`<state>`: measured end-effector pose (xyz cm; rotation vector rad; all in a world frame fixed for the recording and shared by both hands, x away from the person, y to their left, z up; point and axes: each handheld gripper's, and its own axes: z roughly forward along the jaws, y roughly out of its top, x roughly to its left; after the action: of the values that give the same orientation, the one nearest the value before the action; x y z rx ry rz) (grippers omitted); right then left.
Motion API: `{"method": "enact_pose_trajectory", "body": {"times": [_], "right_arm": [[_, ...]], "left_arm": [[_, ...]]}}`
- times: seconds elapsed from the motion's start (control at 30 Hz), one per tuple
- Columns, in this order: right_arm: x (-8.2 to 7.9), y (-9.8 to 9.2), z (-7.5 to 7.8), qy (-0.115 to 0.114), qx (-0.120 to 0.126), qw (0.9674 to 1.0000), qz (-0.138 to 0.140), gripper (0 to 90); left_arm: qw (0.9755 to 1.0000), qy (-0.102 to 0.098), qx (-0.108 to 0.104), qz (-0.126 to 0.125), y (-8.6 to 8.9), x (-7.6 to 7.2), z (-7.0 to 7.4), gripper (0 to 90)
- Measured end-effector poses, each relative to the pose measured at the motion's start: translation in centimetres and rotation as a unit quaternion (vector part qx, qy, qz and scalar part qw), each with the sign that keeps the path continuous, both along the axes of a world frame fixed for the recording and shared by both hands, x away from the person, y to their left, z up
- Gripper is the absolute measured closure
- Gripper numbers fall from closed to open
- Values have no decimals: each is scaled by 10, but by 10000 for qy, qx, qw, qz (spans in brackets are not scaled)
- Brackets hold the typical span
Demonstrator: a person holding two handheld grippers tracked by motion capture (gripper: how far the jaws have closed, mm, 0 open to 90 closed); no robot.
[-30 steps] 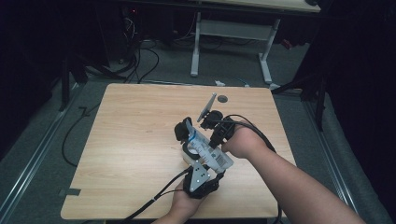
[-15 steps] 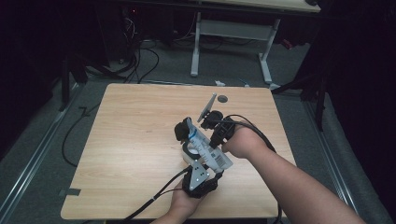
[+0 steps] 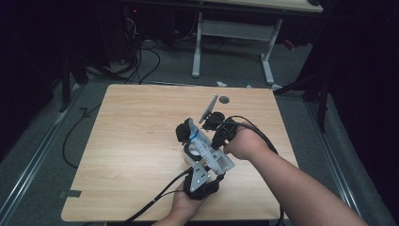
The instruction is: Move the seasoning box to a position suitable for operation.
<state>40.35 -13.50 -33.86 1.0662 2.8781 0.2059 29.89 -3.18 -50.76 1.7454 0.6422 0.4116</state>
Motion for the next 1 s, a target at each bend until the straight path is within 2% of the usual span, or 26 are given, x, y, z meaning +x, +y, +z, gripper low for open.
{"method": "enact_pose_trajectory", "body": {"times": [0.57,0.7,1.0], "right_arm": [[0,0,1,-27,26,10000,-34,900],[0,0,1,-33,26,10000,-36,900],[0,-1,0,-35,41,10000,-63,900]], "left_arm": [[9996,37,-70,-279,3,-4,-1,336],[9993,126,-57,-358,3,-5,-3,308],[9988,168,-82,-458,10,-7,-5,295]]}}
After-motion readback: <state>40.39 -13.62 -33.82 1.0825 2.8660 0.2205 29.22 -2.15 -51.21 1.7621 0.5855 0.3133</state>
